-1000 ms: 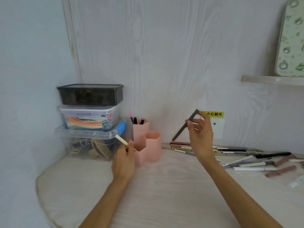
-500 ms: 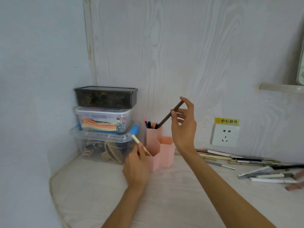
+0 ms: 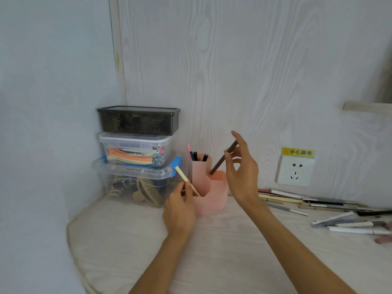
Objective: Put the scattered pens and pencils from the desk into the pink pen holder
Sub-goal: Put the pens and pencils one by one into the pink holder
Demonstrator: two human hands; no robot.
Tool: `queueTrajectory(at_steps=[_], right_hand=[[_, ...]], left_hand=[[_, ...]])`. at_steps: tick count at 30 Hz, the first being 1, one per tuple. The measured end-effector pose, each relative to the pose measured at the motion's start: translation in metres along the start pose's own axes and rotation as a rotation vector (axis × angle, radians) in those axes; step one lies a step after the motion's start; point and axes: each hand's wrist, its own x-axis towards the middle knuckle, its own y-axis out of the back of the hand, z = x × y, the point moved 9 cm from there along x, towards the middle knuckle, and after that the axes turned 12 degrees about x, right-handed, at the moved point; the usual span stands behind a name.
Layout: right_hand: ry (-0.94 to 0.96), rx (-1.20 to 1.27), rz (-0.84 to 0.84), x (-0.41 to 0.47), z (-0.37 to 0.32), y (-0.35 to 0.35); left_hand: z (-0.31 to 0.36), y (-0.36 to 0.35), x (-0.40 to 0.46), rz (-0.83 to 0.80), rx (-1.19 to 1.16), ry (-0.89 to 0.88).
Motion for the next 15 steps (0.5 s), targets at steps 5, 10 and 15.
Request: queueTrajectory(at_steps=[5, 10, 15], right_hand=[[0.033, 0.195, 0.204, 0.017, -0.011, 0.014], [0.021, -0.228, -0.178, 0.023, -0.003, -0.036], [0.040, -0.417, -0.460, 0.002, 0.024, -0.058]], left_hand=[[0.003, 0.001, -0.002, -0.002, 0.020, -0.005], [0.004, 0.005, -0.003, 0.000, 0.029, 0.018], [0.014, 0.009, -0.011, -0.068, -0.008, 0.031]])
